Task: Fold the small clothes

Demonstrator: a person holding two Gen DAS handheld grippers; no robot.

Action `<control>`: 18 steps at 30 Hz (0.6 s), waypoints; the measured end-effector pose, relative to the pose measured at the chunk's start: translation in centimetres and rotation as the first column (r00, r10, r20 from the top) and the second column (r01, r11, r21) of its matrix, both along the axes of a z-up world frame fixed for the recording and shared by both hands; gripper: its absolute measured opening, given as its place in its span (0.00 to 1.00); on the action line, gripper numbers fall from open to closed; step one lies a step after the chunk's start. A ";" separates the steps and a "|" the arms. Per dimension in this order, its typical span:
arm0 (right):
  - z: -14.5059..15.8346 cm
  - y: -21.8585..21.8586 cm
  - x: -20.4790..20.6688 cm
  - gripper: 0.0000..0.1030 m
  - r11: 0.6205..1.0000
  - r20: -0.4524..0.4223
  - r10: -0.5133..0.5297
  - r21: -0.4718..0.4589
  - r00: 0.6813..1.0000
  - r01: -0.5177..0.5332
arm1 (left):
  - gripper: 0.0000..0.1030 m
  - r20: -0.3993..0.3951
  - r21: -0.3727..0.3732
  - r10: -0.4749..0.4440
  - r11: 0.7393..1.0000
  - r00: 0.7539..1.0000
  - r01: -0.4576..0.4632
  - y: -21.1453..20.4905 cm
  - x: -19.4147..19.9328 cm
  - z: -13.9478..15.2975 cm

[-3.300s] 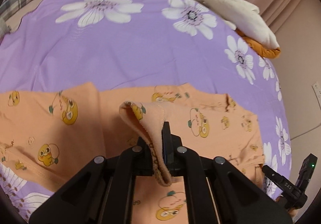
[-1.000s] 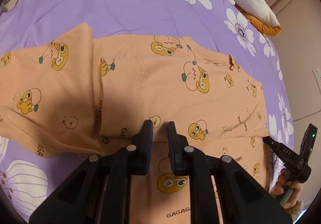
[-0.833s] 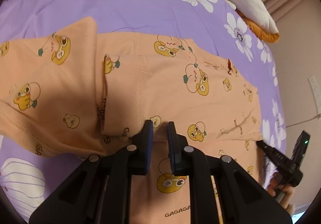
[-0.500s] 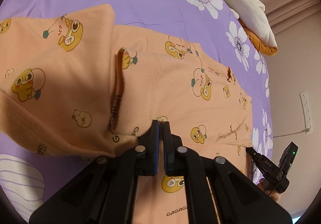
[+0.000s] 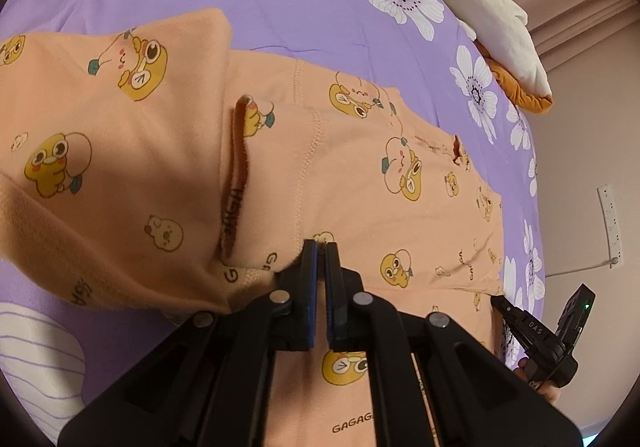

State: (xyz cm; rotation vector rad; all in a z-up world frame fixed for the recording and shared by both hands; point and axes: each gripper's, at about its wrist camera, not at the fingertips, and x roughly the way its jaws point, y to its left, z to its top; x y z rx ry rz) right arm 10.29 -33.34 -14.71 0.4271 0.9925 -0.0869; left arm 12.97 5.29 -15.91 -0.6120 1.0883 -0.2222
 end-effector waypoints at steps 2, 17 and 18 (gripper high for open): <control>0.0 0.1 0.0 0.00 1.000 -0.001 0.000 -0.008 1.000 0.000 | 0.04 -0.001 -0.006 0.002 1.000 1.000 -0.002 0.0 0.0 0.0; 0.4 1.3 0.9 0.01 0.997 -0.025 0.007 -0.082 1.000 -0.009 | 0.26 0.049 0.117 0.020 0.993 0.999 -0.025 0.9 -4.1 3.0; 0.5 1.3 0.9 0.02 0.996 -0.026 0.007 -0.084 1.000 -0.009 | 0.30 0.061 0.128 0.027 0.991 0.998 -0.034 1.1 -4.4 3.5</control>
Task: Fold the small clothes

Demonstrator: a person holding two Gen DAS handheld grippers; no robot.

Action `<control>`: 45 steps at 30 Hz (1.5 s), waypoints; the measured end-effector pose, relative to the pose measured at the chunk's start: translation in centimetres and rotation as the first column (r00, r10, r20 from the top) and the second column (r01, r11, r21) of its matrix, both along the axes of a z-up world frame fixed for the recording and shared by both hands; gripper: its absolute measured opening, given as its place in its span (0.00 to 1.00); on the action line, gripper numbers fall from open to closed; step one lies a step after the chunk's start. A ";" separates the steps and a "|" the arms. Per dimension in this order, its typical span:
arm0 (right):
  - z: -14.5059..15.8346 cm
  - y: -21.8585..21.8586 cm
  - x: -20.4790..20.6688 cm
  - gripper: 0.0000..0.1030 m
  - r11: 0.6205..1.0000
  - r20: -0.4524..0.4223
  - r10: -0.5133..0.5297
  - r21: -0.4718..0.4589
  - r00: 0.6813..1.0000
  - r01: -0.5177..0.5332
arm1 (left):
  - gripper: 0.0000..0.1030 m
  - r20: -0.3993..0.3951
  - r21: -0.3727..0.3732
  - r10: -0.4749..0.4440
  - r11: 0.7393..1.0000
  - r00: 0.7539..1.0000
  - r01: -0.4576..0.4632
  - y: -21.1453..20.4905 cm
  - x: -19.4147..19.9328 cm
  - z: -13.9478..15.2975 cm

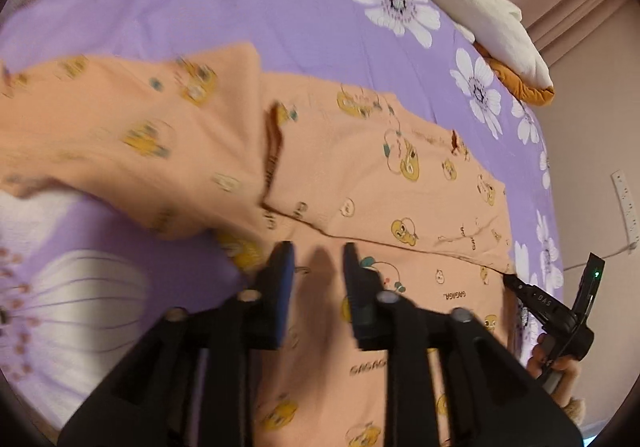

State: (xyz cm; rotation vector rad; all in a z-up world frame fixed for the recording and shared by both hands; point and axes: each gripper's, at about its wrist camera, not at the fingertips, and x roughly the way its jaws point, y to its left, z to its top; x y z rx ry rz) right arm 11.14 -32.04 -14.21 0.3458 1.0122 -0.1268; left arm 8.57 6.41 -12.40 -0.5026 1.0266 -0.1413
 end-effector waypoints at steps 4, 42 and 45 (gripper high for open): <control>0.8 0.3 -0.3 0.21 0.999 -0.014 -0.003 -0.032 1.000 0.002 | 0.60 0.062 0.046 0.053 0.997 0.997 -0.055 1.8 -1.4 2.6; 7.3 11.0 -3.5 0.75 0.970 0.166 0.241 -0.080 0.956 -0.231 | 0.60 0.063 -0.108 0.658 0.752 0.750 -0.650 24.8 -4.9 -0.4; 7.1 11.1 -3.5 0.75 0.970 0.163 0.242 -0.068 0.956 -0.234 | 0.35 0.035 -0.098 0.660 0.750 0.751 -0.654 25.3 -3.8 -1.2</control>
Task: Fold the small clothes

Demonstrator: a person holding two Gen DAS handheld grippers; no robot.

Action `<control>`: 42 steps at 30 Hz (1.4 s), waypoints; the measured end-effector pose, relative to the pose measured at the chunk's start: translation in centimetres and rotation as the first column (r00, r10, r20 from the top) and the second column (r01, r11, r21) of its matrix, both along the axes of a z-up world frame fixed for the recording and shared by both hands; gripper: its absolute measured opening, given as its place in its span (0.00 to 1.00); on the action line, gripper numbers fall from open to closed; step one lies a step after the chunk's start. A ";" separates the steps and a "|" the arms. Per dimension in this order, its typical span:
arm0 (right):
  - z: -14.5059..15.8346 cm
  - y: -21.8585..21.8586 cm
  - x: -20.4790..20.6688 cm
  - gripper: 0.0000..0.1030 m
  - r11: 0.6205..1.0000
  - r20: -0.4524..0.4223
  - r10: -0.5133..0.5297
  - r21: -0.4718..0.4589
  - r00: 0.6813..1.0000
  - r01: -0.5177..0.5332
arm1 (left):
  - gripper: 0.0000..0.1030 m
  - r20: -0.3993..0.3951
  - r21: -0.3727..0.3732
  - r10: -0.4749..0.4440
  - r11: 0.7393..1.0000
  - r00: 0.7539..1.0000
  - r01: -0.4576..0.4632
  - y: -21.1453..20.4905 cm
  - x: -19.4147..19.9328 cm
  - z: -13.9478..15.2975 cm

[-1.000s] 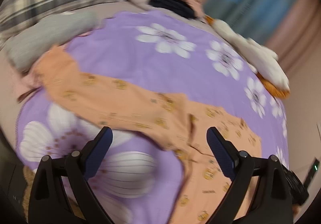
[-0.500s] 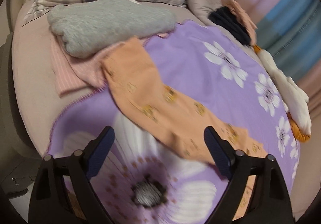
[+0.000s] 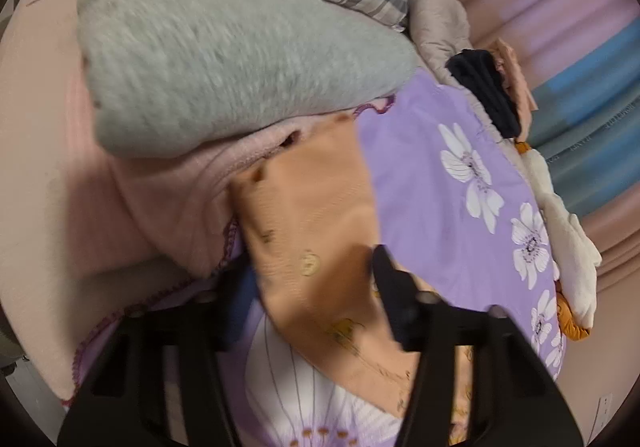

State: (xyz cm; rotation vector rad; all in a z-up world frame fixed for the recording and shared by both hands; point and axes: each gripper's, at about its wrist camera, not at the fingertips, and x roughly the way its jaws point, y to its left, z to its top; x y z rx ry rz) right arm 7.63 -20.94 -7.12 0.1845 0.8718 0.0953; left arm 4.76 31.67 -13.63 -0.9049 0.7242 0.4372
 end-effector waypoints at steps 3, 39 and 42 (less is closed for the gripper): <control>-0.3 -0.2 0.0 0.75 1.000 -0.010 -0.004 0.009 1.000 0.004 | 0.07 -0.006 0.018 -0.029 0.999 1.000 0.029 -0.4 0.6 0.0; -0.3 -6.1 -1.7 0.75 0.984 -0.006 -0.150 0.101 0.989 0.150 | 0.05 0.099 0.326 -0.676 0.715 0.730 0.618 -28.7 7.0 10.9; -0.5 -6.6 -1.8 0.75 0.982 -0.014 -0.156 0.109 0.988 0.156 | 0.05 0.038 0.295 -0.722 0.668 0.691 0.683 -31.0 7.3 8.2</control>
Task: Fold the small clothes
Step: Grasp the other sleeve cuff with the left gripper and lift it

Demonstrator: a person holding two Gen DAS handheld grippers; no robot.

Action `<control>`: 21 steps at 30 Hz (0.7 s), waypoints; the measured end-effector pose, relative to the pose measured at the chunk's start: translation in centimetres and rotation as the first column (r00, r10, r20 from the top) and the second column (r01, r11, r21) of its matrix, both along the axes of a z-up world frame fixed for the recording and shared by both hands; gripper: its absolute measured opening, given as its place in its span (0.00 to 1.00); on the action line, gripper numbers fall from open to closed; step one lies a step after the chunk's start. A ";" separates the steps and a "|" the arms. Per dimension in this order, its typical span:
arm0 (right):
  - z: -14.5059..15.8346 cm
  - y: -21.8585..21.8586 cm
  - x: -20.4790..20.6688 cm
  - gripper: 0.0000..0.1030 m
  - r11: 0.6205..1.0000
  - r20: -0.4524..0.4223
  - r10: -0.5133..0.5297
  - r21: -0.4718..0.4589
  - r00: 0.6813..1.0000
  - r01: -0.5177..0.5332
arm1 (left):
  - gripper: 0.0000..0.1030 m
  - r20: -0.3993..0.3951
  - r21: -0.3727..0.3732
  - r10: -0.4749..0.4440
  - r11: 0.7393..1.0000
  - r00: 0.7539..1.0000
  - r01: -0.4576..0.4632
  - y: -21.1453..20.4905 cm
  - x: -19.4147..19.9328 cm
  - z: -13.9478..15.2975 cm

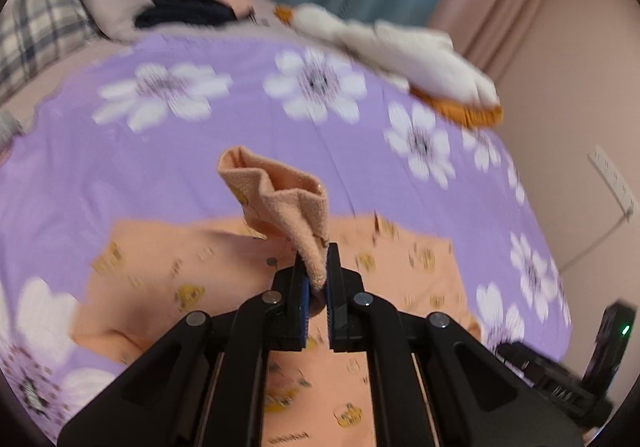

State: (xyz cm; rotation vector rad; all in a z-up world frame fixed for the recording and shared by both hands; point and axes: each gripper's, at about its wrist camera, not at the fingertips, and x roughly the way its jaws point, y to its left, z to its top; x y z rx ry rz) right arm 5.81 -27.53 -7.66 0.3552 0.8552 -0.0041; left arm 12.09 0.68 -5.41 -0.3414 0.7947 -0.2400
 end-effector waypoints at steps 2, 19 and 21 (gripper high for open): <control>-0.2 -0.2 -0.1 0.75 1.000 -0.002 0.001 0.006 1.000 -0.001 | 0.05 -0.039 0.010 -0.027 1.000 0.999 0.028 -1.2 0.0 -1.6; -1.4 -0.9 0.0 0.75 1.000 -0.039 -0.008 0.016 0.999 0.009 | 0.07 -0.250 0.034 -0.035 0.998 0.968 0.045 -2.9 1.0 -8.9; -1.6 -0.9 0.0 0.75 1.000 -0.044 -0.007 0.018 0.999 0.007 | 0.08 -0.254 0.033 -0.041 0.998 0.966 0.051 -2.9 0.9 -8.6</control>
